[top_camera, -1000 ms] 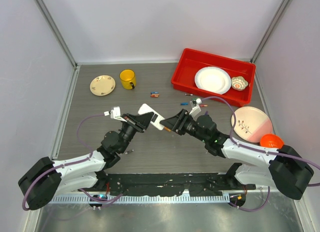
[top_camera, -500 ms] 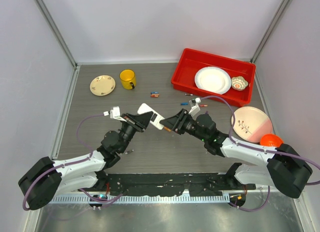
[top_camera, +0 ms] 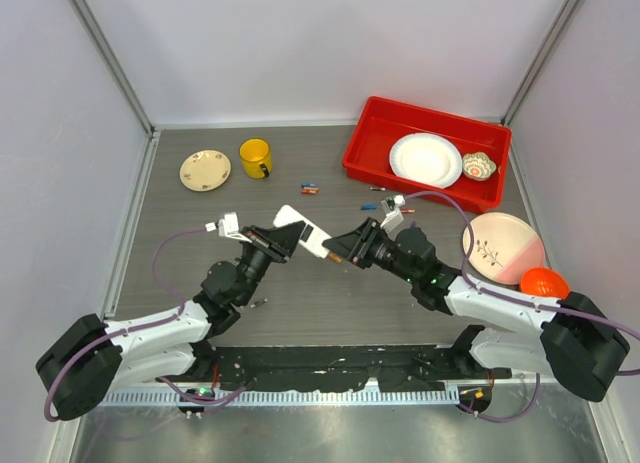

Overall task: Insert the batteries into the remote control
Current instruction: Remove the battery cover from the remote control, then place the battery cover at the center of the board.

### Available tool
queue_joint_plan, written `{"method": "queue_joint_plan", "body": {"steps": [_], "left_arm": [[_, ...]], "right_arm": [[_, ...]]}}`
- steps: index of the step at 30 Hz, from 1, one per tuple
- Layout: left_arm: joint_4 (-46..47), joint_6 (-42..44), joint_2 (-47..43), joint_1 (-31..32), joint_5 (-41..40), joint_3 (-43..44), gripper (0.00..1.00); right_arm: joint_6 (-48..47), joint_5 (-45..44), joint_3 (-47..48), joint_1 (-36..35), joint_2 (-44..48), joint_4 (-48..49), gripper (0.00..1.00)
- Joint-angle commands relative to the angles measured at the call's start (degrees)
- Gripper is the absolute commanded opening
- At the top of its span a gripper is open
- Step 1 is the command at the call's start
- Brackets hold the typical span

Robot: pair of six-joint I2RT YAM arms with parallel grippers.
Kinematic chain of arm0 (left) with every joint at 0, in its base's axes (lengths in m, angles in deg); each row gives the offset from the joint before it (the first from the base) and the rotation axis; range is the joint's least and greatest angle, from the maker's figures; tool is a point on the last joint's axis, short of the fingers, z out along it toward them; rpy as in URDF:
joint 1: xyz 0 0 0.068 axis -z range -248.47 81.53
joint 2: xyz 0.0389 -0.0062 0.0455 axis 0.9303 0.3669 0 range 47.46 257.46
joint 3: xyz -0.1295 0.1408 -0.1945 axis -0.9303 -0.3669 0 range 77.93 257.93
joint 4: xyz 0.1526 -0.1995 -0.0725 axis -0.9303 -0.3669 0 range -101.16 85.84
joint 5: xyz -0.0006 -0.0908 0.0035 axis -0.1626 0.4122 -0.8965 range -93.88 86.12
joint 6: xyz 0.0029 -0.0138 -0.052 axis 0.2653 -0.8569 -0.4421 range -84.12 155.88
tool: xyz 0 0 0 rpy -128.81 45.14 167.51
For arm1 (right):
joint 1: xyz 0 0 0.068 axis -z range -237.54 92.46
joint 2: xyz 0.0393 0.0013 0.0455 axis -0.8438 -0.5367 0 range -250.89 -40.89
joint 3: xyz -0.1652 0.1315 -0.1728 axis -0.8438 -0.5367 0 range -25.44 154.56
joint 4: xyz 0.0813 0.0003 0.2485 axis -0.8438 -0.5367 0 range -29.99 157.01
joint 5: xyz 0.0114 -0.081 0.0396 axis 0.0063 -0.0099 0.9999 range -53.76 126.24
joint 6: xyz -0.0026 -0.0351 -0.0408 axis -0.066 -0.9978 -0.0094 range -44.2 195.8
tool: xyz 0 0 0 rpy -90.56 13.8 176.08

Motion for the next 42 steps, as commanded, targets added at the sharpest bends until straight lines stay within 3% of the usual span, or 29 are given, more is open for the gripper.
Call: {"method": "queue_joint_plan", "body": {"steps": [1,9,20,28,33,42], "left_arm": [[3.79,1.08,-0.63,0.4,-0.51,-0.18,0.0],[4.05,0.91,-0.63,0.4,-1.3,-0.8,0.0],[5.19,0.82,-0.1,0.31,-2.97,-1.59,0.0],[1.07,2.31,-4.49,0.22,-6.57,-2.91,0.0],[-0.69,1.26,-6.69,0.22,-4.57,-3.17,0.0],[-8.96,-1.64,-11.44,0.22,1.6,-1.68,0.0]], "right_arm": [[-0.73,1.12,0.1,-0.03,2.17,1.54,0.21],[-1.17,2.53,-0.86,0.58,4.45,1.36,0.01],[-2.48,6.66,-2.0,2.69,9.72,0.75,0.01],[-10.04,2.09,-6.31,10.76,20.8,-14.1,0.01],[-8.91,3.23,-10.52,14.11,14.14,-7.98,0.01],[-10.48,5.6,-9.74,17.36,-3.44,2.41,0.01]]}}
